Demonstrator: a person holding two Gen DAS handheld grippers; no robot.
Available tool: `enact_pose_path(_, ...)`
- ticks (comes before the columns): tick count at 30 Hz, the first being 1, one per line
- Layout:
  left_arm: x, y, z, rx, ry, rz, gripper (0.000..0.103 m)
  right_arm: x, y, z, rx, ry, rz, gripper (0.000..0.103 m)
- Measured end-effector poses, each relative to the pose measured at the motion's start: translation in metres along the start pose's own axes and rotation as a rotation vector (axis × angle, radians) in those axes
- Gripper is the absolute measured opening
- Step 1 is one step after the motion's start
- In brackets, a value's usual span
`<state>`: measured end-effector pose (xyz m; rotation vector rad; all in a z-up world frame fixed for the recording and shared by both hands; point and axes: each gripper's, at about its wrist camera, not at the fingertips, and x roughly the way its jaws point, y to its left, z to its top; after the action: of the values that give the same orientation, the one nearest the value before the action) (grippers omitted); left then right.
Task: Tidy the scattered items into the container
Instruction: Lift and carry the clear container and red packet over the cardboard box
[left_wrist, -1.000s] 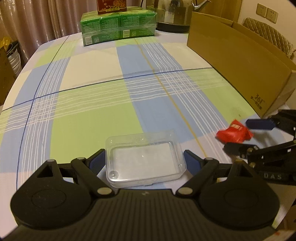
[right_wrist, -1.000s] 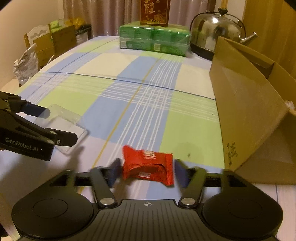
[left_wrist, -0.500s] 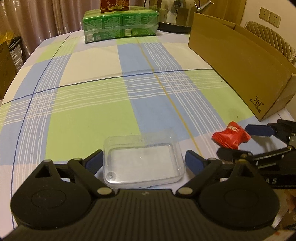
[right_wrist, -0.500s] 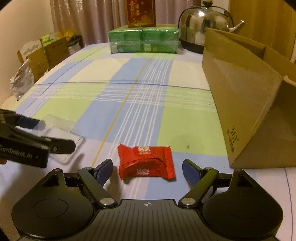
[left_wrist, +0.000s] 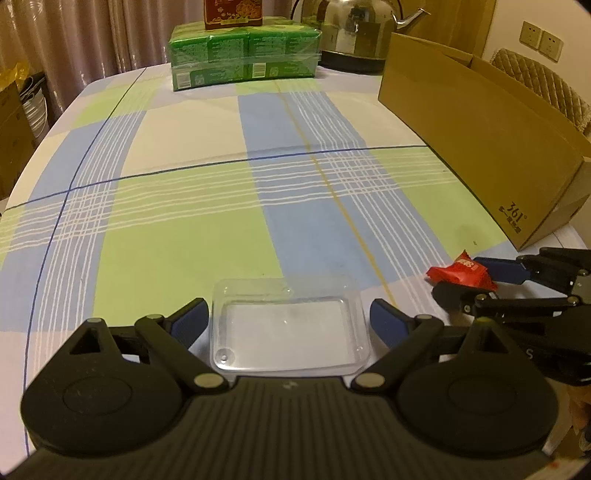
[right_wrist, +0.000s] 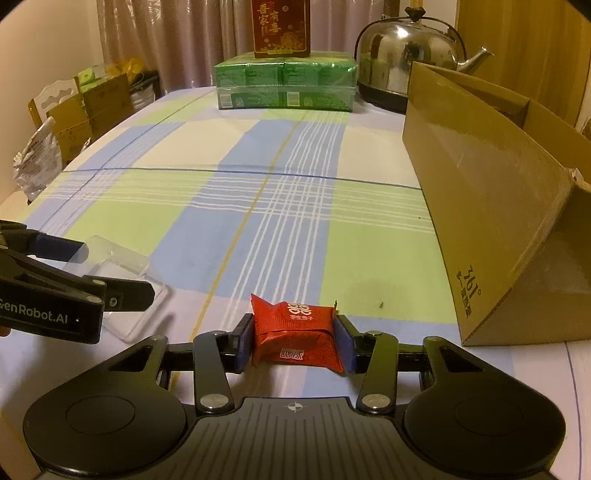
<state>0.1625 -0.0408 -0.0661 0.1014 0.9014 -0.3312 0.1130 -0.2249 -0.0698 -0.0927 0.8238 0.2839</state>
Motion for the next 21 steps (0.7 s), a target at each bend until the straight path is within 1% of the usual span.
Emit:
enact_pose_path(11,-0.001,-0.003,-0.002,0.008,0.000,0.016,0.091,-0.014,0.003,-0.004,-0.029,-0.022,0.000,0.041)
enact_pose_path(15,0.003,-0.004,-0.001,0.015,0.024,0.022,0.084,-0.015,0.002,-0.004,-0.028,-0.022,-0.002,0.041)
enact_pose_path(17,0.005,-0.005,-0.002,0.017,0.039,0.030,0.084,-0.015,0.000,-0.004,-0.026,-0.024,-0.004,0.041)
enact_pose_path(21,0.003,-0.007,-0.004,0.018,0.042,0.038,0.083,-0.017,-0.003,-0.003,-0.022,-0.026,-0.007,0.041)
